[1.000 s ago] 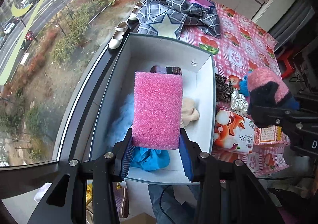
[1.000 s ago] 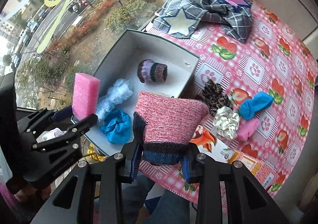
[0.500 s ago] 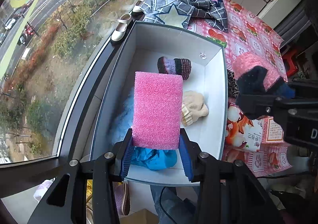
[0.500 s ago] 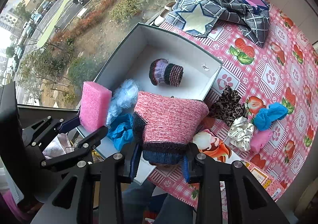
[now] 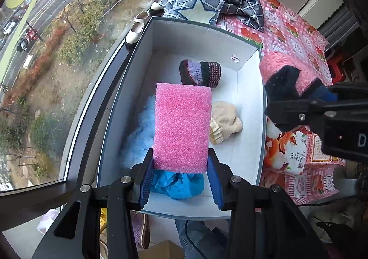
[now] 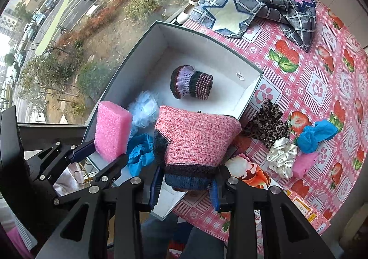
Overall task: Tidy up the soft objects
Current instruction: 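Carry the pink sponge and pink sock over the white box with both tools, then open both tools to drop the sponge and sock into the box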
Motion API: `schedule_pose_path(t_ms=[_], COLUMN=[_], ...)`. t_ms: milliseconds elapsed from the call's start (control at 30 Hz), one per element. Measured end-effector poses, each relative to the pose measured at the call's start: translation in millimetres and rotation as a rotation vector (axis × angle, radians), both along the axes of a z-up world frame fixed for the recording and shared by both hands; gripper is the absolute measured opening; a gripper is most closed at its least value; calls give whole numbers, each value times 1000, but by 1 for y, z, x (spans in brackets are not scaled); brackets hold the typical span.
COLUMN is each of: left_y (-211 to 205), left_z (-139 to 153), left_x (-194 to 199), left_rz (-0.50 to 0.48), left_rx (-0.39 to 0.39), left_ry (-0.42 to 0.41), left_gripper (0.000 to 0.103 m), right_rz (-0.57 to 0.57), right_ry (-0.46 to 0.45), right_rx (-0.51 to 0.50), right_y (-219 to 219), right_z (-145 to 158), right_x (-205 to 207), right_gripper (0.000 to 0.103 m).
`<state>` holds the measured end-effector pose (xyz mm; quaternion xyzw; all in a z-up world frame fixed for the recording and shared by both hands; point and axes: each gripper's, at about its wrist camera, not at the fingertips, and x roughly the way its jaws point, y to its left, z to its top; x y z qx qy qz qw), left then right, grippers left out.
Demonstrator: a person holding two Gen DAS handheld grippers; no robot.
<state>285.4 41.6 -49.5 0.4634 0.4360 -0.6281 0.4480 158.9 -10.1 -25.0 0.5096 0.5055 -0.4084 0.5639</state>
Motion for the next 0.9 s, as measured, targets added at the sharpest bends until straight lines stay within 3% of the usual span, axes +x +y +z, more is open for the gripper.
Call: schedule_pose_path(t_ms=[700, 833, 867, 900], left_y=[0, 1, 1, 2], left_z=[-7, -6, -5, -4], left_x=[-4, -5, -5, -5], left_rz=[-10, -20, -20, -18], left_rx=[7, -3, -7, -11], left_ry=[-5, -11, -15, -17], left_gripper=[47, 64, 71, 74], right_rz=[14, 16, 16, 15], right_ry=[-11, -15, -15, -17], right_rx=[22, 28, 31, 32], right_y=[-5, -5, -5, -5], right_z=[-9, -10, -10, -10], right_x=[7, 7, 6, 6], right_gripper=[35, 35, 38, 47])
